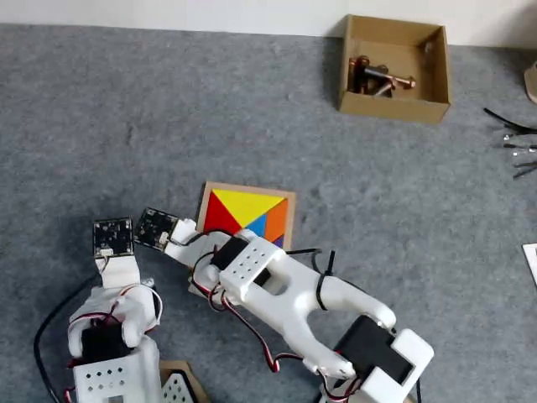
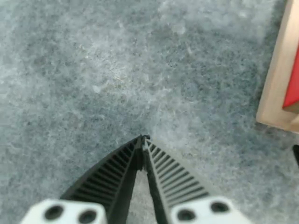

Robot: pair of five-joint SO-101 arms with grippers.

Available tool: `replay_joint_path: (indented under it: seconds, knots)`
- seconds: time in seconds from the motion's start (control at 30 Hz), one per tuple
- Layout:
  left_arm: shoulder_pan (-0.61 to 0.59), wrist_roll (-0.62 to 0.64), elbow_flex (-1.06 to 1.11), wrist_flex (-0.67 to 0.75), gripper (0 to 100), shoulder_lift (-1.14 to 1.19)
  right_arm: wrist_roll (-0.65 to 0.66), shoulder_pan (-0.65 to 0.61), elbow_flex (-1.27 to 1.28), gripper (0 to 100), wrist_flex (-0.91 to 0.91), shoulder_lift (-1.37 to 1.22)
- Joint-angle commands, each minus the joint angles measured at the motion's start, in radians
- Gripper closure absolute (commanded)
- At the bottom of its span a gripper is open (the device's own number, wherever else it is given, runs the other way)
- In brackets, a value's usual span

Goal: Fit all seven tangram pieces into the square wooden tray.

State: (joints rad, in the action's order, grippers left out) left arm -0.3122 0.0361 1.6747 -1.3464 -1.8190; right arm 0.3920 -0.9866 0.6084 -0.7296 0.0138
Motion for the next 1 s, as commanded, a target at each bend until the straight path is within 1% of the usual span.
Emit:
replay_joint_path:
  seconds: [0.0, 0.13, 0.23, 0.3, 0.4, 0.47, 0.63, 0.87, 0.97]
  knots:
    - [-0.016, -0.008, 0.021, -0.002, 99, -0.007, -0.012, 0.041, -0.016, 82.9, -0.005, 0.022]
    - [-0.016, -0.008, 0.021, -0.002, 99, -0.007, -0.012, 0.041, -0.016, 82.9, -0.012, 0.028]
    - [-0.016, -0.008, 0.021, -0.002, 99, -0.007, -0.014, 0.041, -0.015, 83.0, -0.045, 0.081]
    - [-0.016, -0.008, 0.021, -0.002, 99, -0.007, -0.014, 0.044, -0.008, 85.2, -0.042, 0.125]
    - [-0.015, -0.008, 0.021, -0.002, 99, -0.007, -0.014, 0.047, -0.002, 90.2, 0.019, 0.157]
    - [-0.015, -0.008, 0.021, -0.002, 99, -0.007, -0.012, 0.048, 0.019, 91.8, 0.048, 0.142]
    - [-0.015, -0.008, 0.021, -0.002, 99, -0.007, -0.012, 0.047, 0.056, 92.2, 0.140, 0.091]
    - [-0.015, -0.008, 0.021, -0.002, 99, -0.007, -0.012, 0.048, 0.059, 92.2, 0.182, 0.073]
    - [-0.015, -0.008, 0.021, -0.002, 99, -0.007, -0.012, 0.073, 0.059, 92.2, 0.179, 0.071]
